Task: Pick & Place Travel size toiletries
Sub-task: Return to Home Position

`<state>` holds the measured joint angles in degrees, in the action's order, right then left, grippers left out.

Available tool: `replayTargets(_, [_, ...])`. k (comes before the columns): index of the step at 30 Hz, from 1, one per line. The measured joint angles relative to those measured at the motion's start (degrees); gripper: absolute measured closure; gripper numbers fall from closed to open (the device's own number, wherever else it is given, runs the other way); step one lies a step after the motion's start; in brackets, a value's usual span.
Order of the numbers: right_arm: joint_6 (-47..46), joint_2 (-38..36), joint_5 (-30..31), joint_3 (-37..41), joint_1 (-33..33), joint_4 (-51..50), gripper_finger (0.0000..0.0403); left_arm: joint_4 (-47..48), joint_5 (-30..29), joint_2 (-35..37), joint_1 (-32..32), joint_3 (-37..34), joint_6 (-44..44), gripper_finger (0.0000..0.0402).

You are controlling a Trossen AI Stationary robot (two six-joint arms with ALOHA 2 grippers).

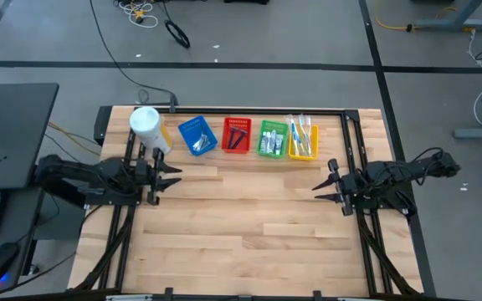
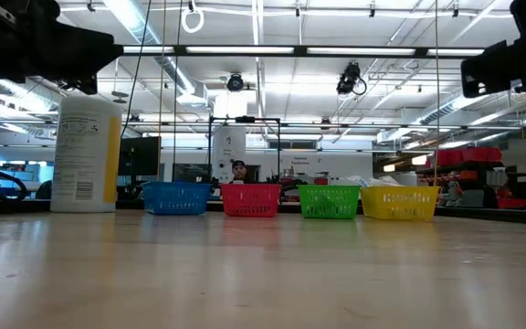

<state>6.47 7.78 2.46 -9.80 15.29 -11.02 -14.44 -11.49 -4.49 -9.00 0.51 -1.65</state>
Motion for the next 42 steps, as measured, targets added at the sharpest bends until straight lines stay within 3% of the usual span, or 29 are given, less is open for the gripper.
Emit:
replayTargets(7, [0.0,-7.8,-4.7,0.0,0.0,-6.9,0.0283,0.3,-1.1,0.5,3.2,0.0,0.5,0.0274])
replayTargets(12, [0.0,-7.7,-4.1,-0.5,0.0,-9.3,0.0283,1.6,-1.4,1.1,4.5,0.0,1.2,0.0274])
replayTargets(42, [-2.6,-7.7,-2.5,4.7,0.0,3.3,0.0283,4.3,-1.3,0.4,4.8,-0.1,4.2,0.0274])
